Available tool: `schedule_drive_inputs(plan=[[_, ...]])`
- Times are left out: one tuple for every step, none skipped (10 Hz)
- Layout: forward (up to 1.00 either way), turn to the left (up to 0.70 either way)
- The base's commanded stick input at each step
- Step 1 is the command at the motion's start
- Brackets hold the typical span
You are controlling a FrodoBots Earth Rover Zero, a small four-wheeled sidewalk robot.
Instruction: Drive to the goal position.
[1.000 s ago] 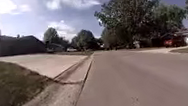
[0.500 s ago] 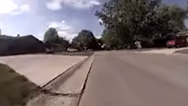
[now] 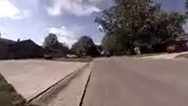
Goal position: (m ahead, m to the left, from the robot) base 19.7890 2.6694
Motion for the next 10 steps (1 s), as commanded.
schedule_drive_inputs(plan=[[1.0, 0.0], [1.0, 0.0], [1.0, 0.0], [1.0, 0.0], [1.0, 0.0], [1.0, 0.0], [1.0, 0.0], [1.0, 0.0], [1.0, 0.0], [1.0, 0.0]])
